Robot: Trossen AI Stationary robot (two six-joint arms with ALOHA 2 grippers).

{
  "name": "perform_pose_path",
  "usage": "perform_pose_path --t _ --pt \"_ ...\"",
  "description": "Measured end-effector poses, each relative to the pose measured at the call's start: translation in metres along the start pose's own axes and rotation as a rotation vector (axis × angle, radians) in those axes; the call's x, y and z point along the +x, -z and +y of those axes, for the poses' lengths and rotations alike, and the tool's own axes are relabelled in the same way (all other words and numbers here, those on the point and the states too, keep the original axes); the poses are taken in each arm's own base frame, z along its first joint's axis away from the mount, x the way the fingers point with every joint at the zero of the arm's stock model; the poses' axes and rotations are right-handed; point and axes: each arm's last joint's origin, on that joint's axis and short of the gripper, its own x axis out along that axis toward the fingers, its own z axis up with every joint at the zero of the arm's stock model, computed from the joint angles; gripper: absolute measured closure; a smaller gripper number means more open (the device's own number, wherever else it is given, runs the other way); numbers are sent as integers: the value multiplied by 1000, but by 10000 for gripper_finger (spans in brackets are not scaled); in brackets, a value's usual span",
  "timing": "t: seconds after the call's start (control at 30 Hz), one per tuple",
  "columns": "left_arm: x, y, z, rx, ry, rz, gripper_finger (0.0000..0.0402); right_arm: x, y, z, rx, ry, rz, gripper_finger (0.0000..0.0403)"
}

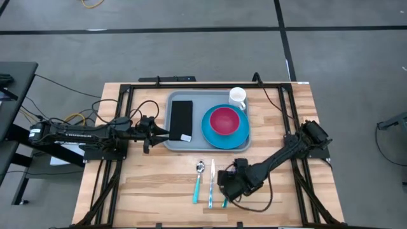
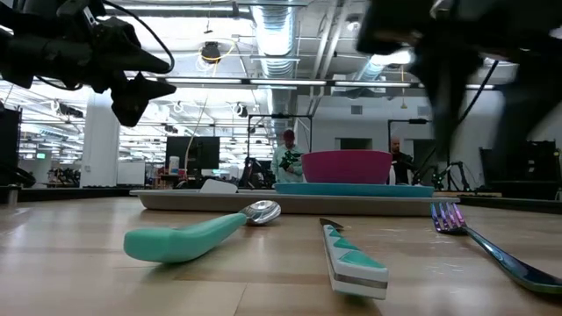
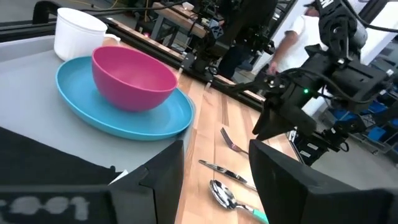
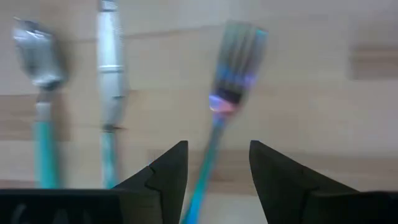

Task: Set up tray
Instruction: Put the blue fork on top of the black napkin

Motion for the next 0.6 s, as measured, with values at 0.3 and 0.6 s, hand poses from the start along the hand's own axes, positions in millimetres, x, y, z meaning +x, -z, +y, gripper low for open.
perform_pose_path --t 0.3,0.6 --pt "-1 -1 -1 40 26 -4 233 18 14 28 41 -4 61 246" --pt "-1 0 -1 43 20 9 233 29 12 43 52 175 35 258"
